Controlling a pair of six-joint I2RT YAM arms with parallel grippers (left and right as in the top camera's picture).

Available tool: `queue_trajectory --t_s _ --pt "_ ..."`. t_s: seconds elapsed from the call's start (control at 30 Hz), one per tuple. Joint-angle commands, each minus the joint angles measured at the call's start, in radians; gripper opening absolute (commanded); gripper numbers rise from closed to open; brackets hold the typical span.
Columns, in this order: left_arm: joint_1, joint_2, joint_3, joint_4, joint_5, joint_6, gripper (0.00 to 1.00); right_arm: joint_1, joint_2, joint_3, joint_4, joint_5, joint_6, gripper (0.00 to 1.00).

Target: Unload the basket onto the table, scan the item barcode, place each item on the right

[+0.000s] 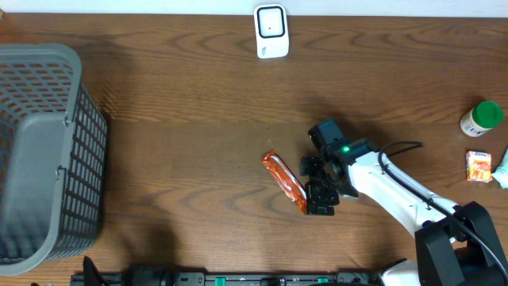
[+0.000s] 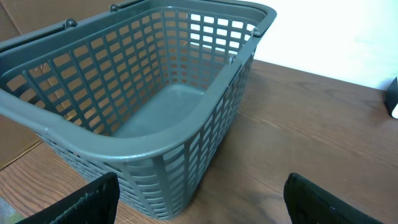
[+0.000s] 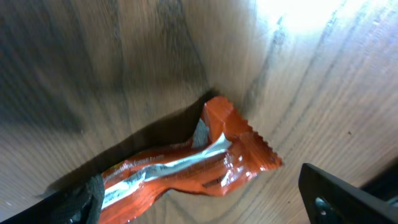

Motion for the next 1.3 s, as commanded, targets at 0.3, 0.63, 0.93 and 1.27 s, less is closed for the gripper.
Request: queue_trajectory --t_s 0.3,0.63,0.93,1.27 --pt "0.003 0.002 0.002 0.002 -0.002 -0.002 0.85 -0.003 0.007 -0.039 0.078 -0.027 0.014 0.99" --pt "0.003 0.002 0.002 0.002 -0.002 -0.002 0.85 0.033 0.082 -0.044 0.095 -0.019 0.014 0.99" --pt "0.003 0.002 0.002 0.002 -0.002 -0.002 0.85 0.045 0.185 -0.044 0.174 -0.056 0.014 0.84" --pt "0.003 0.002 0.002 0.002 -0.002 -0.002 0.85 -0.005 0.186 -0.044 0.196 0.045 -0.094 0.01"
